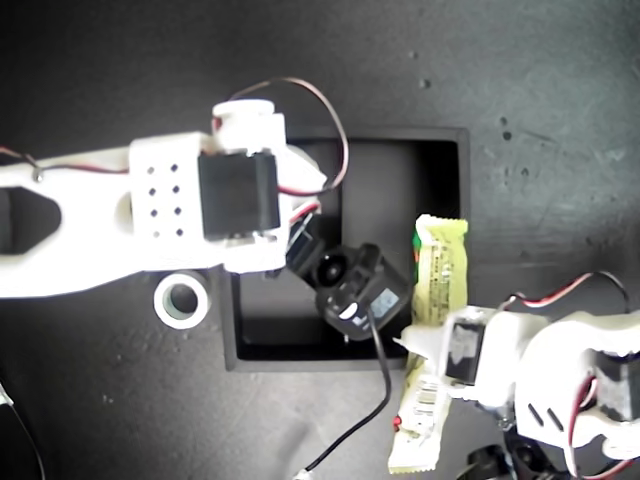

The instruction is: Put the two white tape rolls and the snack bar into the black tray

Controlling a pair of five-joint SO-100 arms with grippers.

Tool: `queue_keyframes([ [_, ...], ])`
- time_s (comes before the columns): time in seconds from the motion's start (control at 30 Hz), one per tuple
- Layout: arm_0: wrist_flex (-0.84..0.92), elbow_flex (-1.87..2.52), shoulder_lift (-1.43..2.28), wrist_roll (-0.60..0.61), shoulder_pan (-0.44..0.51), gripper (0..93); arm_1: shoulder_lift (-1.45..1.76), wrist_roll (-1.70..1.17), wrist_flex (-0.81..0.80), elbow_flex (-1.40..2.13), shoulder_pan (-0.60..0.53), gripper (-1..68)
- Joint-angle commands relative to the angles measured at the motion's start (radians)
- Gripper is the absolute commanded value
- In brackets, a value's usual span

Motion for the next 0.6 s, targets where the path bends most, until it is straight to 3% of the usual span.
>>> queue_keyframes([
  [0.0,0.018,-0.052,0.025,-0.011,0.006,5.2,0.009,-0.164,-0.011,-0.005,0.034,2.6],
  [0.1,0.018,-0.052,0.043,-0.002,0.025,14.4,0.009,-0.169,-0.029,0.034,0.046,5.2],
  [0.27,0.018,-0.058,0.077,0.011,0.055,19.8,0.009,-0.195,-0.008,0.048,0.055,13.2],
  [0.4,0.020,0.034,0.229,-0.002,0.071,20.2,0.009,-0.224,0.135,-0.023,0.052,18.6],
  [0.57,0.020,0.229,0.557,-0.061,0.123,19.0,0.011,-0.276,0.422,-0.232,0.071,19.0],
])
